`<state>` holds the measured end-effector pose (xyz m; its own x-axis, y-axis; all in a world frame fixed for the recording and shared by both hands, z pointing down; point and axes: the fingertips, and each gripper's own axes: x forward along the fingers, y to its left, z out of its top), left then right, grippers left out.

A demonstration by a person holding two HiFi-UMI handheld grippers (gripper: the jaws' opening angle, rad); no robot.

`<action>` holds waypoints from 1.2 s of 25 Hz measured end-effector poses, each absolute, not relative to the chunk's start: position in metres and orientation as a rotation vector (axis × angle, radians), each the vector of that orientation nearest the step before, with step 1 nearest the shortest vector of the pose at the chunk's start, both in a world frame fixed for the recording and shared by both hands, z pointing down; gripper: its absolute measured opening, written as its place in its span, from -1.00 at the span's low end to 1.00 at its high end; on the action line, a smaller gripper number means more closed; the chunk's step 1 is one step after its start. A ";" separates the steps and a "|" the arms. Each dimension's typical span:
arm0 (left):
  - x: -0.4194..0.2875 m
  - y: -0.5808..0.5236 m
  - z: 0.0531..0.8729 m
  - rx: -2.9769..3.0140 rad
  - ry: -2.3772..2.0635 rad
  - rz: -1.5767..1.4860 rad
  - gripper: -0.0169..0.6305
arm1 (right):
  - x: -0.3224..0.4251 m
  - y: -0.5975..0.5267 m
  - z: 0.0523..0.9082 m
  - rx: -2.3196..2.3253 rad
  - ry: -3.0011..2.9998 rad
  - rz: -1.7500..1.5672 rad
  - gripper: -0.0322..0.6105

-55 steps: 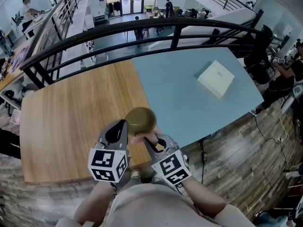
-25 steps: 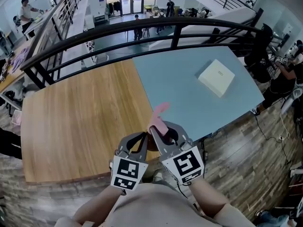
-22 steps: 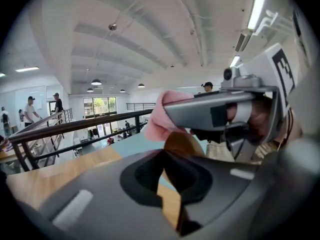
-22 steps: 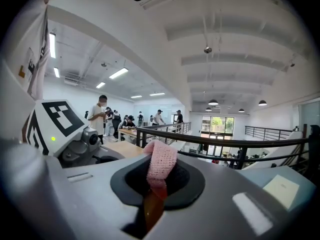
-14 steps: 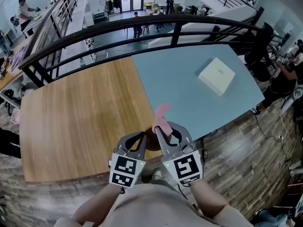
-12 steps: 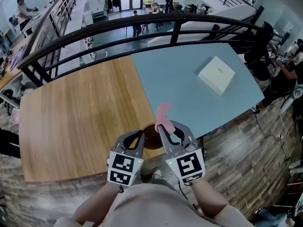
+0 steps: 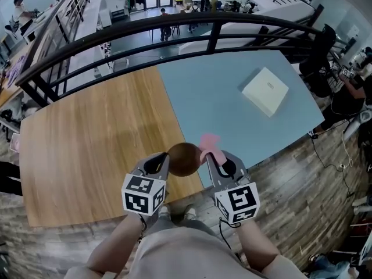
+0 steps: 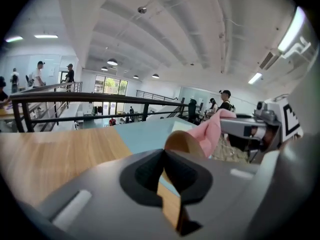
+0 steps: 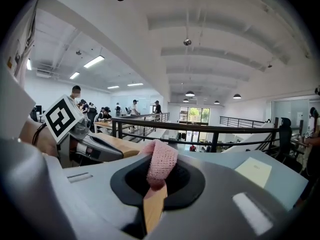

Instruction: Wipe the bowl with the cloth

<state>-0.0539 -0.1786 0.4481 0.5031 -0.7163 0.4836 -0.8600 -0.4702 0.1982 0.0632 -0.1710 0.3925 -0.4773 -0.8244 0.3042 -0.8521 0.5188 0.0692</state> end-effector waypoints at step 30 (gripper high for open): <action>-0.083 -0.291 0.596 1.944 -1.231 0.431 -0.92 | 0.072 -0.239 0.503 1.358 -2.360 0.379 -0.84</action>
